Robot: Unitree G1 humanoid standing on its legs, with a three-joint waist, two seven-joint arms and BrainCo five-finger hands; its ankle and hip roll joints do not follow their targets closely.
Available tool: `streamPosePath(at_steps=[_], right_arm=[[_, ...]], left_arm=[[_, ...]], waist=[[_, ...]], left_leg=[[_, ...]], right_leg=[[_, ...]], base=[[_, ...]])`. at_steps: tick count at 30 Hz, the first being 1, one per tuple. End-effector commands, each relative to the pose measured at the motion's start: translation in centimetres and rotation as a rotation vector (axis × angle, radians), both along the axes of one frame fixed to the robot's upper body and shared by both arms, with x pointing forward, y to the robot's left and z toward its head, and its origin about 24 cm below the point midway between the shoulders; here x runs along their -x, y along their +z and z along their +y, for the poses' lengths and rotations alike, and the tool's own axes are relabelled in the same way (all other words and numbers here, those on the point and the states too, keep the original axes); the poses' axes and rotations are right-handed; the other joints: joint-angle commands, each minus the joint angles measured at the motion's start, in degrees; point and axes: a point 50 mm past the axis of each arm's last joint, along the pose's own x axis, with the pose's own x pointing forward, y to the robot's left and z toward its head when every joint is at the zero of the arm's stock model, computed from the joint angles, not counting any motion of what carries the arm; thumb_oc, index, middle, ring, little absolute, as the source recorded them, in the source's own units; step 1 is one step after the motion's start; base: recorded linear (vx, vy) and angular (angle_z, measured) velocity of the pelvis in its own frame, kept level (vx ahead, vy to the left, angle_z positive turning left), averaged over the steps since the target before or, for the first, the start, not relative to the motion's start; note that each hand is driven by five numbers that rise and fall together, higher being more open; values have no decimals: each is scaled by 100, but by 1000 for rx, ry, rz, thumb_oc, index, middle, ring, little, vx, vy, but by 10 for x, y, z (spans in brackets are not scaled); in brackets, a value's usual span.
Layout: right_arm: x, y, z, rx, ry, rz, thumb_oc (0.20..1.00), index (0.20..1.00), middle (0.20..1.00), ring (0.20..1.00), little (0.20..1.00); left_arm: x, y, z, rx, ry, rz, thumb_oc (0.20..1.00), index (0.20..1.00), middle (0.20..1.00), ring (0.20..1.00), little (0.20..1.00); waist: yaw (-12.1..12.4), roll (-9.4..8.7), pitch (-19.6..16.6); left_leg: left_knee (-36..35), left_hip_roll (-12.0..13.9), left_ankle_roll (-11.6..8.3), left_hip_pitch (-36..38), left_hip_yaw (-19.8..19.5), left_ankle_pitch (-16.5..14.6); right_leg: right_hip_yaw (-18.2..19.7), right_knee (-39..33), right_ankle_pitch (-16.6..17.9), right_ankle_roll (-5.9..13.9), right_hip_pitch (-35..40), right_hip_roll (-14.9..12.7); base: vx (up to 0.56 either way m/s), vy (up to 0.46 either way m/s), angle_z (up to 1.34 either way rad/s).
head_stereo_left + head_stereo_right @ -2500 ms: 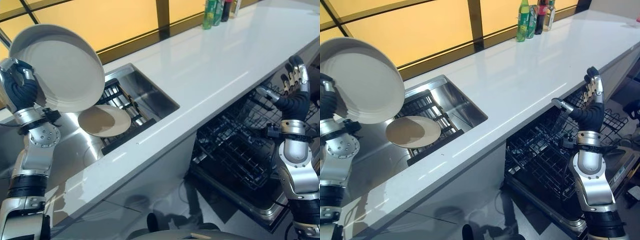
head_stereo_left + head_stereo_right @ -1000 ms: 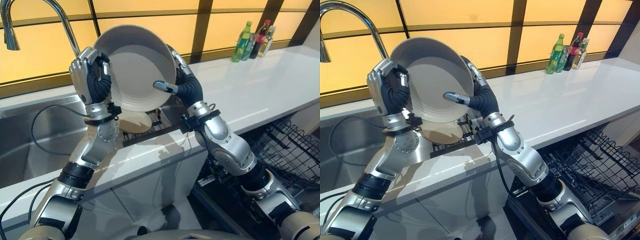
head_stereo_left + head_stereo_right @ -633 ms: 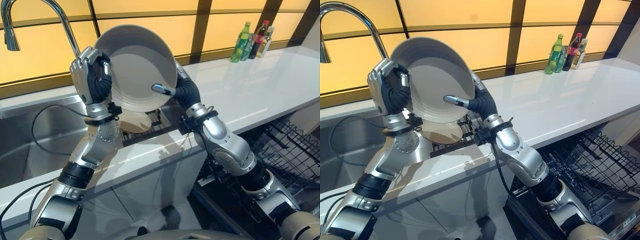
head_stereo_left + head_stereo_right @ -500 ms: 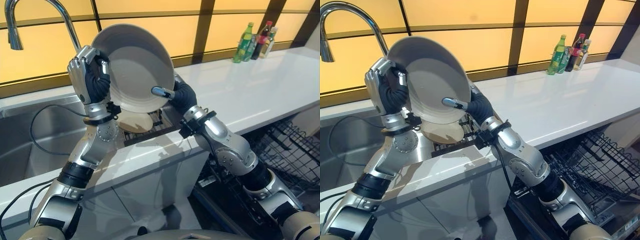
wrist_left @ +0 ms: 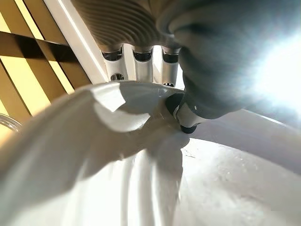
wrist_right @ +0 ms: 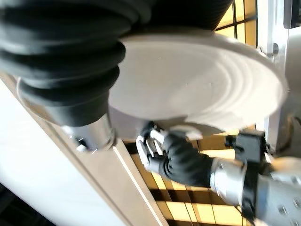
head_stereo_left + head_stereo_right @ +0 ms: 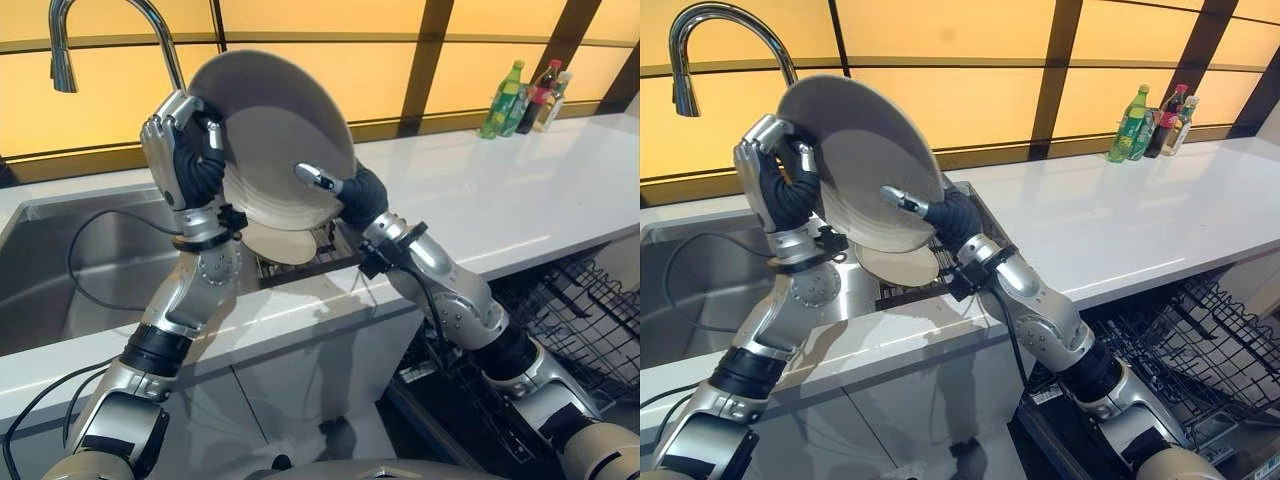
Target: Pick up plates and place into dishwasher.
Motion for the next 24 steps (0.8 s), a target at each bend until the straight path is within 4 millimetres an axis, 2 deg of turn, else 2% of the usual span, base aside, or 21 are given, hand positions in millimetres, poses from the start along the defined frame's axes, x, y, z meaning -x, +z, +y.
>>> streamPosePath(at_steps=[1,16,17,18,19,24], right_arm=[[35,46,35,-158,234,-196,200,200,200,200,200],[24,47,24,-122,102,-212,200,200,200,200,200],[23,48,24,-121,92,-215,200,200,200,200,200],[22,48,23,-122,79,-218,200,200,200,200,200],[21,49,21,-120,64,-224,200,200,200,200,200],[16,50,9,-116,-24,-244,200,200,200,200,200]], left_arm=[[-4,10,-21,-82,-70,-44,200,200,200,200,200],[-5,10,-20,-39,-74,-54,200,200,200,200,200],[-5,11,-20,-27,-79,-49,329,329,329,329,329],[-5,11,-19,-10,-83,-44,586,586,586,586,586],[-6,10,-17,11,-90,-34,1000,1000,1000,1000,1000],[-5,9,3,197,-65,-25,1000,1000,1000,1000,1000]], waist=[[92,107,-157],[56,108,-121],[59,112,-118],[60,113,-119],[64,115,-120],[73,132,-130]], left_leg=[[235,352,-251,520,77,-976],[219,403,-274,549,123,-967],[207,404,-273,556,116,-961],[195,406,-274,564,113,-960],[184,408,-279,571,104,-955],[167,433,-297,580,96,-939]], right_leg=[[65,-72,934,276,-911,-161],[10,-45,890,253,-865,-149],[1,-45,886,249,-856,-147],[-7,-45,878,249,-847,-145],[-18,-45,872,247,-836,-146],[-64,-22,841,239,-820,-142]], base=[[0,0,0],[-14,0,0],[0,0,0],[0,0,0],[0,0,0],[0,0,0]])
